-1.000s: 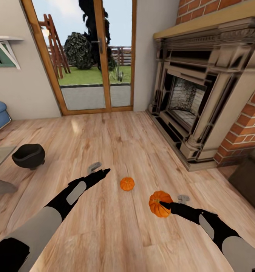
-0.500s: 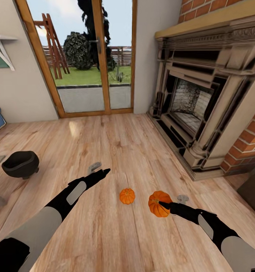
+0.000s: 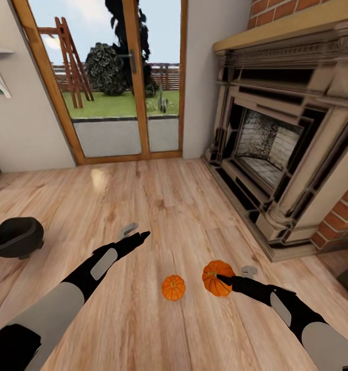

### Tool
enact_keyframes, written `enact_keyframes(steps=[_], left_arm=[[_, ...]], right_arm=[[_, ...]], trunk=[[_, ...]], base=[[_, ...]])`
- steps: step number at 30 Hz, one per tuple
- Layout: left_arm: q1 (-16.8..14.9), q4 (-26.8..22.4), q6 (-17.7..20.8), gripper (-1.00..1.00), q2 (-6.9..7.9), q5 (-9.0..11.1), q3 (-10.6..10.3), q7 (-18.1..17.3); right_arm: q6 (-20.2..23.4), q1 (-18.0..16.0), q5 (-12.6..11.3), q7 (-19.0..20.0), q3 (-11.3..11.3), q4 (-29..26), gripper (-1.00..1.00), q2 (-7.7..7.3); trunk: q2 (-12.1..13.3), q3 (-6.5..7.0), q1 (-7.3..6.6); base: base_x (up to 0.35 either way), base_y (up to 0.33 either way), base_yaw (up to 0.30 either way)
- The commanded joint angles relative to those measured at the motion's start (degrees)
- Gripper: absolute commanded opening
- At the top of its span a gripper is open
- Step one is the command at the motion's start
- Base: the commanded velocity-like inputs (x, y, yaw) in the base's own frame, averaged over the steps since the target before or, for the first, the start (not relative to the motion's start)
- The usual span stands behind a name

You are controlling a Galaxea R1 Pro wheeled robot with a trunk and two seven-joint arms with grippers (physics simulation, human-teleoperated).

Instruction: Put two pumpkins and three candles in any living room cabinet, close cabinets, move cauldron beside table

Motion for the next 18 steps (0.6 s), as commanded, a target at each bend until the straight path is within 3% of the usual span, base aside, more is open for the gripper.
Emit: enact_keyframes(steps=[1,18], left_arm=[[0.0,0.1,0.0,1.0,0.0,0.0,0.0,0.0],[0.0,0.1,0.0,1.0,-0.01,0.0,0.0,0.0]], right_arm=[[0.0,0.0,-0.2,0.0,-0.1,0.0,-1.0,0.0],[0.0,0.0,-0.2,-0.1,-0.1,0.0,-1.0,0.0]], trunk=[[0.0,0.0,0.0],[0.0,0.0,0.0]], base=[[0.337,0.0,0.0],[0.337,0.0,0.0]])
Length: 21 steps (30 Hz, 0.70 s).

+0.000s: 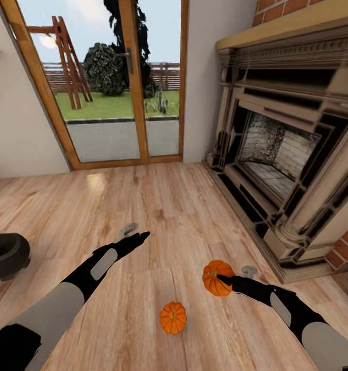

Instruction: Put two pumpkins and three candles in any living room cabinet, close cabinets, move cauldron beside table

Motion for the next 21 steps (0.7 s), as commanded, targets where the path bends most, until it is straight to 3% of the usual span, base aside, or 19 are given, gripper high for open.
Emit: enact_keyframes(steps=[1,8,12,14,15,16,17,19,21], left_arm=[[0.0,0.0,0.0,1.0,0.0,0.0,0.0,0.0],[0.0,0.2,0.0,1.0,0.0,0.0,0.0,0.0],[0.0,0.3,0.0,1.0,0.0,0.0,0.0,0.0],[0.0,0.4,-0.1,1.0,0.0,0.0,0.0,-0.1],[0.5,5.8,0.0,1.0,-1.01,-0.2,-0.4,-0.1],[0.5,7.6,0.1,1.0,-0.98,-0.2,-0.4,-0.1],[0.5,9.0,0.2,1.0,-0.7,-0.2,-0.4,0.0],[0.5,17.1,0.1,1.0,0.15,-0.4,-0.5,-0.1],[0.5,20.2,0.1,1.0,1.16,-0.4,-0.5,-0.5]], right_arm=[[0.0,0.0,-0.2,0.0,-0.1,0.0,-1.0,0.0],[0.1,0.0,-0.3,0.2,0.0,-0.4,-1.0,0.11],[0.3,0.0,-0.2,0.1,0.0,-0.6,-1.0,1.05],[0.2,0.0,-0.2,0.2,-0.1,-0.2,-1.0,1.06],[0.4,0.0,-0.3,0.5,0.1,-0.9,-1.0,1.19],[0.6,-0.1,-0.4,0.6,0.2,-1.1,-1.0,1.85],[0.8,-0.3,-0.4,0.6,0.2,-1.3,-1.0,2.46],[1.5,-0.7,-0.8,0.7,0.3,-5.8,-1.0,3.67],[3.2,-0.7,-1.0,0.7,0.3,-8.5,-1.0,4.39]], trunk=[[0.0,0.0,0.0],[0.0,0.0,0.0],[0.0,0.0,0.0],[0.0,0.0,0.0],[0.0,0.0,0.0],[0.0,0.0,0.0],[0.0,0.0,0.0],[0.0,0.0,0.0],[0.0,0.0,0.0]], base=[[0.337,0.0,0.0],[0.337,0.0,0.0],[0.333,0.053,0.0],[0.051,0.009,0.0],[0.0,0.0,0.0],[0.0,0.0,0.0],[0.0,0.0,0.0],[0.0,0.0,0.0],[0.0,0.0,0.0]])
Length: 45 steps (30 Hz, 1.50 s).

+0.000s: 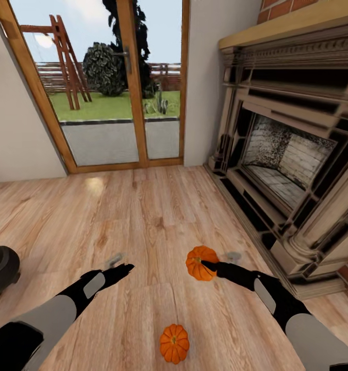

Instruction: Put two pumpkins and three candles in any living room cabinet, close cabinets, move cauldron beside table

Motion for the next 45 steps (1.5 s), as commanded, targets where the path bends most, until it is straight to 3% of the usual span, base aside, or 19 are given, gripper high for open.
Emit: enact_keyframes(steps=[1,6,9,12,15,17,19,21,24,25,27,33,38,40,42,45], left_arm=[[0.0,0.9,0.0,1.0,0.62,0.0,0.0,-0.4],[0.1,7.1,0.1,1.0,2.18,-0.9,-0.2,-4.8],[0.1,10.8,0.1,1.0,2.48,-3.6,-0.7,-9.3],[0.2,14.3,0.2,1.0,2.66,-6.0,-0.8,-15.3],[0.5,16.2,0.7,1.0,3.15,-7.2,-0.9,-23.9],[0.5,16.5,0.9,1.0,3.59,-7.6,-1.0,-27.4],[1.3,16.7,2.8,1.0,4.31,-9.8,-1.1,-33.5],[3.2,16.8,4.9,1.0,4.61,-11.5,-1.1,-35.2],[5.2,16.8,5.5,1.0,4.72,-12.4,-1.1,-35.3],[6.1,16.8,5.5,1.0,4.73,-12.6,-1.1,-34.6],[7.1,16.8,5.6,1.0,4.32,-12.8,-1.1,-29.3],[7.2,16.3,5.6,1.0,3.32,-14.0,-1.1,-24.7],[7.2,14.7,5.7,1.0,3.21,-15.0,-1.2,-18.6],[7.1,13.0,5.7,1.0,3.18,-15.1,-1.7,-17.9],[7.1,9.8,5.7,1.0,3.01,-15.0,-3.8,-17.4],[7.1,9.8,5.6,1.0,2.99,-14.9,-3.9,-17.5]], right_arm=[[1.1,0.0,0.1,-0.2,-0.1,-0.8,-1.0,0.39],[3.5,-0.1,0.0,-0.1,-0.1,-4.7,-1.0,2.93],[3.8,-0.1,0.0,-0.1,-0.1,-6.2,-1.0,6.11],[3.8,-0.1,0.0,-0.1,-0.1,-7.7,-1.0,8.06],[3.9,-0.1,0.0,-0.1,-0.2,-8.8,-1.0,8.72],[3.9,-0.1,0.0,0.0,-0.3,-9.7,-1.0,8.79],[3.9,-0.3,-0.1,-0.1,-0.5,-12.3,-1.0,8.91],[3.8,-1.7,-0.4,-0.1,-0.5,-13.0,-1.0,8.95],[3.8,-3.1,-4.6,-0.1,-0.5,-13.3,-1.0,8.94],[3.8,-3.8,-8.0,-0.2,-0.5,-13.3,-1.0,8.86],[3.9,-4.7,-10.8,-0.3,-0.2,-14.9,-1.0,8.94],[4.0,-5.0,-11.6,-0.2,0.4,-18.6,-1.0,9.31],[4.0,-5.0,-11.7,-0.2,3.9,-18.9,-1.0,10.16],[4.0,-5.0,-11.7,-0.2,4.5,-18.9,-1.0,10.28],[4.0,-5.0,-11.7,-0.2,4.7,-19.0,-1.0,10.14],[4.1,-5.0,-11.7,-0.2,4.7,-19.0,-1.0,10.12]], trunk=[[0.0,0.0,0.0],[0.0,0.0,0.0],[0.0,0.0,0.0],[0.0,0.0,0.0],[0.0,0.0,0.0],[0.0,0.0,0.0],[0.0,0.0,0.0],[0.0,0.0,0.0],[0.0,0.0,0.0],[0.0,0.0,0.0],[0.0,0.0,0.0],[0.0,0.0,0.0],[0.0,0.0,0.0],[0.0,0.0,0.0],[0.0,0.0,0.0],[0.0,0.0,0.0]], base=[[0.0,0.0,0.0],[0.0,0.0,0.0],[0.0,0.0,0.0],[0.0,0.0,0.0],[0.0,0.0,0.0],[0.0,0.0,0.0],[0.0,0.0,0.0],[0.0,0.0,0.0],[0.0,0.0,0.0],[0.0,0.0,0.0],[0.0,0.0,0.0],[0.0,0.0,0.0],[0.0,0.0,0.0],[0.0,0.0,0.0],[0.0,0.0,0.0],[0.0,0.0,0.0]])
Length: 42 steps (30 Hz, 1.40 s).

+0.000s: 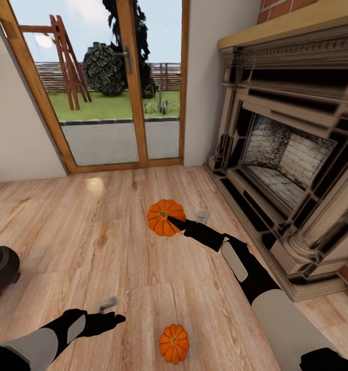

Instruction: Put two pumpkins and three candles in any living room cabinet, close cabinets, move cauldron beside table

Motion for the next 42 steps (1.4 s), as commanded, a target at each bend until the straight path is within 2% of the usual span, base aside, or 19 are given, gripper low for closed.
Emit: enact_keyframes(steps=[1,8,10,16,21,23,25,32,36,42], left_arm=[[0.0,0.0,0.0,1.0,-0.03,0.1,0.0,0.0],[0.0,-0.6,-0.7,1.0,-1.62,0.0,0.1,-0.1],[0.0,-0.6,-1.0,1.0,-2.26,-0.1,0.0,0.1],[0.0,-0.5,-1.0,1.0,-2.6,0.0,0.0,0.2],[0.0,-0.6,-1.1,1.0,-3.45,0.1,0.2,0.2],[0.0,-4.9,-1.0,1.0,-3.52,0.1,0.2,0.2],[0.0,-5.9,-0.9,1.0,-3.74,0.1,0.2,0.2],[-0.1,-7.4,-0.8,1.0,-5.11,0.1,0.2,0.1],[-0.1,-9.6,-0.6,1.0,-5.36,0.1,0.2,0.1],[0.0,-9.4,-1.0,1.0,-5.29,0.0,0.1,0.1]], right_arm=[[0.1,0.0,0.0,0.0,0.0,-0.1,-1.0,0.04],[0.2,0.0,0.0,0.1,-0.1,-0.2,-1.0,0.08],[0.2,0.0,0.0,0.1,-0.1,-0.2,-1.0,0.15],[0.2,0.0,0.0,0.1,-0.1,-0.2,-1.0,0.0],[0.1,0.0,0.2,0.1,-0.1,-3.3,-1.0,-0.18],[0.1,0.0,0.1,-0.2,0.1,-3.6,-1.0,0.06],[0.0,0.0,0.2,-0.1,0.0,-3.6,-1.0,0.17],[-0.1,0.0,0.2,-0.1,-0.1,-3.7,-1.0,0.08],[-0.1,0.0,0.2,0.0,-0.1,-3.7,-1.0,0.08],[-0.2,0.0,0.2,0.1,-0.2,-3.7,-1.0,0.11]], trunk=[[0.0,0.0,0.0],[0.0,0.0,0.0],[-0.8,-0.36,0.44],[-3.2,-1.44,1.76],[-5.2,-2.33,2.86],[-6.0,-2.69,3.29],[-6.8,-3.05,3.73],[-9.6,-4.31,5.27],[-11.2,-5.03,6.15],[-13.6,-6.1,7.47]], base=[[0.0,0.0,0.0],[0.0,0.0,0.0],[0.0,0.0,0.0],[0.0,0.0,0.0],[0.0,0.0,0.0],[0.0,0.0,0.0],[0.0,0.0,0.0],[0.0,0.0,0.0],[0.0,0.0,0.0],[0.0,0.0,0.0]])
